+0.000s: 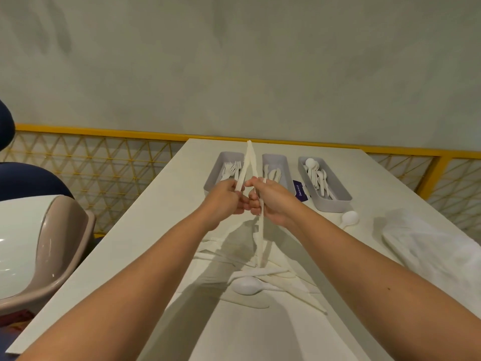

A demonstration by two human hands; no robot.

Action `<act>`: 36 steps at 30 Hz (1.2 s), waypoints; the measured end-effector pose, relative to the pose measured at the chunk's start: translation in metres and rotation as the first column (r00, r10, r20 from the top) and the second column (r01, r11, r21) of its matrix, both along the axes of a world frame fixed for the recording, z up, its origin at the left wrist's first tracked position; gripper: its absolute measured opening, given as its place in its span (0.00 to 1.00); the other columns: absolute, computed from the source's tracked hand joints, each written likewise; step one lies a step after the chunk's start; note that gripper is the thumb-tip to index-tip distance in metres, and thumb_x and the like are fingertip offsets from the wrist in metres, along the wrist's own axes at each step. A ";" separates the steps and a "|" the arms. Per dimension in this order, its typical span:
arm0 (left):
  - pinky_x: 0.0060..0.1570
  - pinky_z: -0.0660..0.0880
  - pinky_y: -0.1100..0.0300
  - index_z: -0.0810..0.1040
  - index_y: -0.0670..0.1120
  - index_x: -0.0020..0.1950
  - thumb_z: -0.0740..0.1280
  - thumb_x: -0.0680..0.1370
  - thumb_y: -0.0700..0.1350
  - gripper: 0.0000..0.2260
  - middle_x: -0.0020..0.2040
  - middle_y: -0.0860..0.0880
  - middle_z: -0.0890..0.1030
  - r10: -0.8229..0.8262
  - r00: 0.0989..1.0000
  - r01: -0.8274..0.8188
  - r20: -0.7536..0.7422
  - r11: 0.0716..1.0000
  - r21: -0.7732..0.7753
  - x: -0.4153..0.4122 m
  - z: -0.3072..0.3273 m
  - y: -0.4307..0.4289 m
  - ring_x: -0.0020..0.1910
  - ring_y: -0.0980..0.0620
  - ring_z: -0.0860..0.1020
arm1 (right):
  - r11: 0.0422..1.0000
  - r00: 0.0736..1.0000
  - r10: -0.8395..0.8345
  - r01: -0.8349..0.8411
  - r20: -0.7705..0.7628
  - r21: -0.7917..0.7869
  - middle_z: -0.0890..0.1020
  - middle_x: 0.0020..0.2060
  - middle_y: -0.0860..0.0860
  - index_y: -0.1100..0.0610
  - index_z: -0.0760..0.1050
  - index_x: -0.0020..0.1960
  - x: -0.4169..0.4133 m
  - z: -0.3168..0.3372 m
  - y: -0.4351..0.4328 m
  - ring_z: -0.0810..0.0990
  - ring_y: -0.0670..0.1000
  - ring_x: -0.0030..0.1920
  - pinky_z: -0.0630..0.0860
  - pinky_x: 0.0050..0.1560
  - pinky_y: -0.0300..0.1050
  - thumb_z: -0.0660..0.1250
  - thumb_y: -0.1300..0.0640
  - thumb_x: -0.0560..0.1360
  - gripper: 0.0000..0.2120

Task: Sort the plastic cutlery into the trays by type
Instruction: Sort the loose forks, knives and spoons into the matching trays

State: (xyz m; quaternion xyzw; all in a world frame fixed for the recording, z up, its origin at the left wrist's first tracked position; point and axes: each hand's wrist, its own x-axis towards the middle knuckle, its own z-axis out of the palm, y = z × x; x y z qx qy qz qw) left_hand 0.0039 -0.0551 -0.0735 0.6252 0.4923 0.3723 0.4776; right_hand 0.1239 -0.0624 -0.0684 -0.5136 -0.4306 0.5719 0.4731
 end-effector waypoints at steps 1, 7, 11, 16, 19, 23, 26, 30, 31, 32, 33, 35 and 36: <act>0.45 0.78 0.54 0.70 0.39 0.53 0.51 0.78 0.32 0.11 0.41 0.43 0.78 0.003 1.000 -0.003 -0.012 1.000 0.002 0.007 0.000 -0.001 0.39 0.47 0.79 | 0.999 0.999 -0.038 0.038 -0.028 0.000 0.65 0.27 0.52 0.58 0.68 0.45 0.000 0.000 0.001 0.62 0.45 0.21 0.59 0.21 0.35 0.53 0.56 0.82 0.10; 0.51 0.77 0.49 0.70 0.48 0.56 0.52 0.80 0.37 0.11 0.46 0.47 0.78 -0.016 1.000 0.016 -0.002 1.000 0.017 0.038 -0.004 -0.009 0.45 0.46 0.79 | 0.976 0.978 -0.209 0.207 0.010 0.071 0.76 0.27 0.49 0.58 0.72 0.51 0.006 0.001 -0.001 0.74 0.42 0.21 0.68 0.18 0.32 0.62 0.51 0.79 0.09; 0.48 0.77 0.54 0.70 0.47 0.65 0.52 0.81 0.38 0.15 0.48 0.48 0.78 -0.028 0.999 0.026 0.031 0.998 0.062 0.050 -0.008 -0.017 0.47 0.49 0.80 | 0.945 0.945 -0.322 0.318 0.057 0.072 0.75 0.34 0.51 0.56 0.71 0.57 0.014 0.002 0.005 0.72 0.47 0.29 0.66 0.18 0.32 0.59 0.51 0.80 0.11; 0.43 0.72 0.64 0.71 0.50 0.59 0.52 0.82 0.53 0.13 0.54 0.49 0.79 -0.117 0.993 0.117 0.001 0.993 -0.003 0.055 -0.015 -0.023 0.45 0.54 0.78 | 0.886 0.889 -0.457 0.454 0.021 0.093 0.70 0.32 0.49 0.57 0.69 0.61 0.029 0.013 0.017 0.70 0.47 0.29 0.64 0.20 0.35 0.52 0.48 0.82 0.16; 0.43 0.75 0.61 0.72 0.45 0.58 0.52 0.82 0.55 0.16 0.47 0.46 0.78 -0.225 0.974 0.226 0.030 0.951 -0.211 0.056 -0.019 -0.024 0.40 0.50 0.79 | 0.859 0.864 -0.503 0.501 -0.006 0.105 0.68 0.29 0.50 0.57 0.69 0.56 0.040 0.025 0.020 0.67 0.46 0.27 0.63 0.20 0.34 0.51 0.47 0.82 0.15; 0.30 0.72 0.64 0.73 0.42 0.49 0.53 0.83 0.49 0.14 0.33 0.47 0.73 -0.244 0.951 0.288 0.190 0.922 -0.258 0.059 -0.019 -0.024 0.26 0.55 0.71 | 0.847 0.855 -0.519 0.516 -0.011 0.128 0.71 0.32 0.51 0.56 0.68 0.55 0.043 0.029 0.022 0.71 0.47 0.31 0.70 0.32 0.39 0.51 0.47 0.82 0.14; 0.24 0.66 0.67 0.72 0.42 0.45 0.52 0.82 0.42 0.12 0.31 0.49 0.69 -0.119 0.888 0.290 0.444 0.895 -0.340 0.065 -0.014 -0.017 0.21 0.57 0.66 | 0.857 0.865 -0.501 0.500 -0.029 0.125 0.73 0.36 0.51 0.57 0.69 0.60 0.040 0.017 0.030 0.74 0.50 0.36 0.73 0.39 0.44 0.52 0.48 0.82 0.16; 0.19 0.62 0.69 0.69 0.41 0.38 0.50 0.78 0.35 0.12 0.25 0.45 0.71 0.186 0.684 0.294 0.705 0.814 -0.500 0.068 -0.004 -0.004 0.17 0.55 0.65 | 0.902 0.909 -0.412 0.416 -0.059 0.112 0.73 0.34 0.52 0.55 0.69 0.54 0.036 0.001 0.034 0.75 0.51 0.34 0.72 0.29 0.41 0.54 0.50 0.82 0.11; 0.20 0.62 0.69 0.69 0.41 0.37 0.49 0.78 0.36 0.14 0.24 0.45 0.71 0.222 0.650 0.295 0.727 0.808 -0.510 0.069 -0.002 -0.001 0.17 0.55 0.66 | 0.915 0.921 -0.384 0.389 -0.066 0.109 0.73 0.33 0.52 0.56 0.69 0.49 0.036 -0.002 0.034 0.74 0.50 0.32 0.72 0.27 0.40 0.54 0.51 0.82 0.11; 0.20 0.63 0.69 0.70 0.41 0.37 0.48 0.78 0.37 0.15 0.25 0.45 0.72 0.241 0.627 0.295 0.741 0.807 -0.513 0.069 0.001 0.000 0.17 0.55 0.66 | 0.923 0.930 -0.363 0.368 -0.062 0.113 0.73 0.32 0.51 0.56 0.69 0.45 0.035 -0.003 0.033 0.74 0.49 0.31 0.72 0.26 0.39 0.54 0.52 0.82 0.11; 0.21 0.64 0.69 0.72 0.42 0.38 0.49 0.79 0.37 0.15 0.26 0.46 0.72 0.246 0.620 0.294 0.745 0.808 -0.511 0.069 0.003 0.001 0.19 0.54 0.67 | 0.929 0.937 -0.347 0.350 -0.046 0.115 0.73 0.32 0.51 0.54 0.69 0.43 0.035 -0.004 0.032 0.74 0.49 0.31 0.71 0.26 0.39 0.54 0.52 0.82 0.11; 0.25 0.68 0.66 0.73 0.42 0.40 0.50 0.79 0.38 0.15 0.29 0.45 0.73 0.194 0.683 0.278 0.704 0.822 -0.497 0.071 0.006 0.003 0.25 0.53 0.69 | 0.939 0.944 -0.329 0.324 0.029 0.116 0.74 0.33 0.50 0.52 0.68 0.42 0.038 -0.003 0.035 0.74 0.50 0.31 0.70 0.24 0.38 0.54 0.53 0.81 0.11; 0.27 0.68 0.63 0.73 0.43 0.41 0.50 0.80 0.38 0.14 0.31 0.45 0.73 0.144 0.751 0.251 0.645 0.841 -0.480 0.072 0.006 0.006 0.28 0.52 0.69 | 0.942 0.944 -0.324 0.316 0.065 0.110 0.74 0.33 0.50 0.53 0.68 0.42 0.042 -0.002 0.037 0.74 0.50 0.31 0.71 0.26 0.39 0.54 0.53 0.81 0.11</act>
